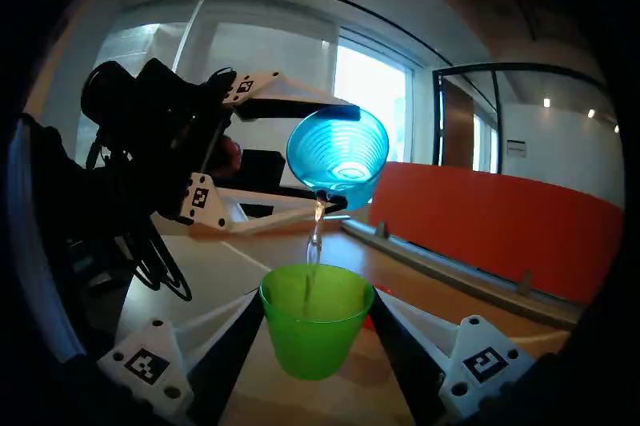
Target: Pour water
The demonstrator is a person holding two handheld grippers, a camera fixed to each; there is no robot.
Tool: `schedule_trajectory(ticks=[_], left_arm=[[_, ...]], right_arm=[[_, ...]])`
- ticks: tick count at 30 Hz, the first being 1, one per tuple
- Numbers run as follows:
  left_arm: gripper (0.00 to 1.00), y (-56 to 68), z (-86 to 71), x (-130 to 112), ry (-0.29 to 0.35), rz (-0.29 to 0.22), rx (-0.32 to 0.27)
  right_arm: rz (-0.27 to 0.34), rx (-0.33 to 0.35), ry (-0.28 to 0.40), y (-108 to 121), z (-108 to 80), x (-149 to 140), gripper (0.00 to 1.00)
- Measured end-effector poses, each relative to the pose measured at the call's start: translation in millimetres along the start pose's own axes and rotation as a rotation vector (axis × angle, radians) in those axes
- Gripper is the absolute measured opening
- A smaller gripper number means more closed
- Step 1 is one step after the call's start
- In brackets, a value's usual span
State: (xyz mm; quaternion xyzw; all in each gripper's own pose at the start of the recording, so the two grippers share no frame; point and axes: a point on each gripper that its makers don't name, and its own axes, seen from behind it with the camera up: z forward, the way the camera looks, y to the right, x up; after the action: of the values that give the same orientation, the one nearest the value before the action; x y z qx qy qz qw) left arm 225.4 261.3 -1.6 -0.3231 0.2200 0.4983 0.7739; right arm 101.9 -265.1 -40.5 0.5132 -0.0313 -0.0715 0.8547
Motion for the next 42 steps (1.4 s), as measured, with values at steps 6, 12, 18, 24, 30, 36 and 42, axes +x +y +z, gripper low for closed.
schedule_trajectory(ticks=[6, 12, 18, 24, 30, 36, 42], left_arm=[[0.88, -2.9, -1.2, 1, 0.000, 0.022, 0.009], [0.88, -4.4, -2.5, 4, 0.002, 0.033, 0.013], [0.88, -4.6, -2.9, 6, 0.003, 0.054, 0.015], [0.88, -4.8, -2.2, 8, 0.005, 0.068, 0.015], [0.88, -6.2, -1.9, 11, 0.006, 0.089, 0.017], [0.88, -6.9, -2.4, 12, 0.006, 0.102, 0.019], [0.88, -8.3, -2.5, 13, 0.007, 0.120, 0.021]], right_arm=[[-0.003, 0.001, 0.001, 0, 0.2, 1, 0.92], [-0.004, 0.000, 0.002, 0, 0.5, 1, 0.92], [-0.005, 0.000, 0.005, 1, -0.6, 2, 0.92], [-0.008, -0.002, 0.007, 1, -1.2, 3, 0.92], [-0.008, -0.002, 0.010, 1, -1.2, 4, 0.92], [-0.009, -0.002, 0.011, 1, -0.8, 4, 0.92], [-0.011, -0.002, 0.013, 1, -0.8, 4, 0.92]])
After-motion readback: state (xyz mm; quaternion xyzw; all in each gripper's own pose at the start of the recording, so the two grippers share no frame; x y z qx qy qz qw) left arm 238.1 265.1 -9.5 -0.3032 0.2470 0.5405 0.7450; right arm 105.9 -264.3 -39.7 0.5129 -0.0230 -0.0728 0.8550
